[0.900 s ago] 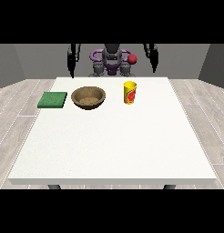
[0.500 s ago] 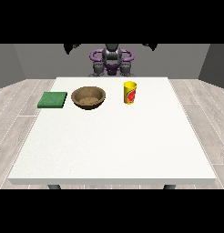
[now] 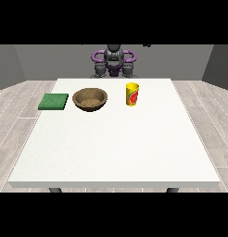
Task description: Pick the cup and pour the ball into the bowl, then pick the bowl and place it on the pad
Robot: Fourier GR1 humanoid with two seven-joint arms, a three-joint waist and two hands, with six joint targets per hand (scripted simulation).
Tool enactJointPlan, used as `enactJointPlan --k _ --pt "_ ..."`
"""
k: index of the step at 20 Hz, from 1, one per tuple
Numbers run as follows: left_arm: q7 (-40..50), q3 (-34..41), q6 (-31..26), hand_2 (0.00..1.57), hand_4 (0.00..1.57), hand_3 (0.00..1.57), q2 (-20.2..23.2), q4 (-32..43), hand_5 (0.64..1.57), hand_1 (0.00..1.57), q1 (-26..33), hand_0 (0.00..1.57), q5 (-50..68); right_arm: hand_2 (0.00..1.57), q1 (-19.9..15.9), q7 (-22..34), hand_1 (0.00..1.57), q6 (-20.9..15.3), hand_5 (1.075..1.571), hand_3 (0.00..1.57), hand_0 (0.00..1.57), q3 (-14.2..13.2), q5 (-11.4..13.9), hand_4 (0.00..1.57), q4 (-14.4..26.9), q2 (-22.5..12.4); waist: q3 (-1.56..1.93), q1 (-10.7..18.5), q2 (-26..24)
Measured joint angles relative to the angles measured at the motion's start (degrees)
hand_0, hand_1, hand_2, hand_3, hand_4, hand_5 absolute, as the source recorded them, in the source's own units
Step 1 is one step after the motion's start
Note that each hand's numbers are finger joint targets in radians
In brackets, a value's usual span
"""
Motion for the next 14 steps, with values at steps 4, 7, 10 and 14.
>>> enactJointPlan --k 4,7,10,14 --pt "-2.7 0.3 2.6 0.0 0.59 0.0 -0.1 2.3 1.55 0.0 -6.0 0.0 -2.4 0.0 -2.5 -2.4 0.0 -0.7 1.546 0.0 0.0 1.2 1.2 0.72 -2.0 1.3 -0.04 -1.6 7.0" --pt "-8.4 0.9 2.2 0.0 0.55 0.0 0.1 4.9 1.526 0.0 -8.6 0.0 -2.5 0.0 -5.3 -6.6 0.0 -0.8 1.545 0.09 0.0 1.1 1.8 0.71 -0.6 2.2 -0.04 -1.5 13.9" --pt "-14.9 2.5 1.4 0.0 0.57 0.0 0.6 8.1 1.507 0.0 -10.1 0.0 -2.8 0.0 -7.1 -11.2 0.0 0.3 1.539 0.0 0.0 0.0 1.4 0.68 1.2 2.2 -0.05 -1.6 19.7" --pt "-24.4 4.4 0.6 0.0 0.48 0.0 1.0 13.7 1.483 0.0 -10.3 0.0 -3.3 0.0 -8.2 -16.5 0.0 3.1 1.548 0.0 0.0 -2.6 -1.0 0.68 3.6 1.0 -0.05 -2.5 25.3"
